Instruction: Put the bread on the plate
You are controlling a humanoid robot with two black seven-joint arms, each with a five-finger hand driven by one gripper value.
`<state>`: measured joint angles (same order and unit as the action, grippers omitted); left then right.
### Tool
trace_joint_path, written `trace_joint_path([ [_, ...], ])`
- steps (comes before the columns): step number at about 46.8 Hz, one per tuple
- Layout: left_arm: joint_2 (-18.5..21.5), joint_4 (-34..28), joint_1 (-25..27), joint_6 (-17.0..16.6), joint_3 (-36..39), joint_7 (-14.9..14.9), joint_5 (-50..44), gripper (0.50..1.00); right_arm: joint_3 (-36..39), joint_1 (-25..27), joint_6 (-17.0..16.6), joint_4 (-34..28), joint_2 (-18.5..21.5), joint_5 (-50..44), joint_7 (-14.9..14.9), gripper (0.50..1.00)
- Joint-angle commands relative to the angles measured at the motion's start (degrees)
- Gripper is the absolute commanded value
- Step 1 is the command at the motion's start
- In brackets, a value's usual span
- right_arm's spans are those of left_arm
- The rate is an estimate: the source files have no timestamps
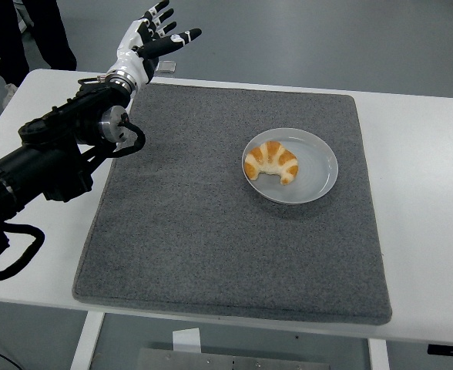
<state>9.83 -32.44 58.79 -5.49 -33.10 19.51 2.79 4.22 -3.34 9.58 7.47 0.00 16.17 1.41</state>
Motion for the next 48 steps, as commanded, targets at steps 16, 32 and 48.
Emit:
trace_joint_path([
  [16, 0.02, 0.88, -3.42, 0.74, -6.53, -0.52, -17.46, 1.0, 0.09, 0.0, -0.09, 0.26, 0.0, 0.09, 0.09, 0.952],
  [32, -0.07, 5.19, -4.21, 3.64, -11.63, -0.52, -21.24, 1.0, 0.18, 0.0, -0.09, 0.26, 0.0, 0.09, 0.0, 0.952],
  [48, -0.07, 5.37, -4.21, 5.4, -11.46, -0.35, -20.8, 1.0, 0.7, 0.0, 0.0, 0.53, 0.0, 0.53, 0.0, 0.952],
])
